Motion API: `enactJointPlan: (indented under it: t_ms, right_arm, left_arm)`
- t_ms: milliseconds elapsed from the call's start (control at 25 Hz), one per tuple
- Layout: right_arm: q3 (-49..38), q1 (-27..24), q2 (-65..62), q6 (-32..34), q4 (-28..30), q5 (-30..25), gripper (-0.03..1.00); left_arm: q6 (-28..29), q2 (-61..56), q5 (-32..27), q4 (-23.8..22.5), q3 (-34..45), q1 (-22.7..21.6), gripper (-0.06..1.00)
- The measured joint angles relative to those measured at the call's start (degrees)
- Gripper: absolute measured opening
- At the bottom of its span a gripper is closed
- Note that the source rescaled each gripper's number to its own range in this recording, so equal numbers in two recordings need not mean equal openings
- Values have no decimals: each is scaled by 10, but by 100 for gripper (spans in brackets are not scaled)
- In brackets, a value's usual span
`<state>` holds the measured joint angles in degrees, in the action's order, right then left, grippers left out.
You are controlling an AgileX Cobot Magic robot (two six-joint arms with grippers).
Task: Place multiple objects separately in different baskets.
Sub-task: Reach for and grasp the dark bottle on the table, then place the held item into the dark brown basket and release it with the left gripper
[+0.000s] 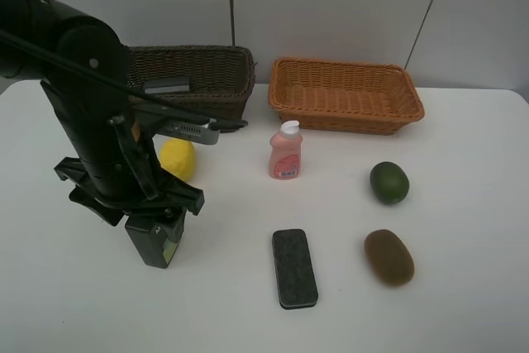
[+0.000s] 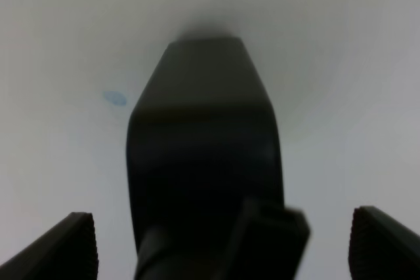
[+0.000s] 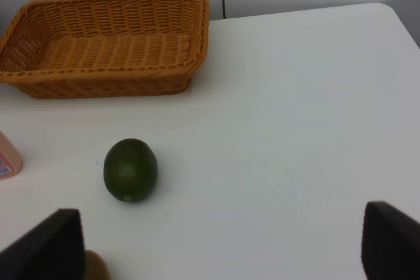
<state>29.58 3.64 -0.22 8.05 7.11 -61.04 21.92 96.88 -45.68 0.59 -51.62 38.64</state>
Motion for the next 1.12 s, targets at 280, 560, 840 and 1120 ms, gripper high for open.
enactJointPlan:
  t_ms: [280,560,840,1120]
  right_arm:
    - [0,0,0,0,0,0,100]
    - [0,0,0,0,0,0,100]
    - [0,0,0,0,-1,0,100]
    - [0,0,0,0,-1,0,100]
  left_arm:
    - [15,20,17,-6,0,0,8]
    - [15,18,-36,-11,-29,0,1]
    - [-35,15,-134,-14,-246,-32,1]
    - [-76,180,-151,2,-530,-115,1]
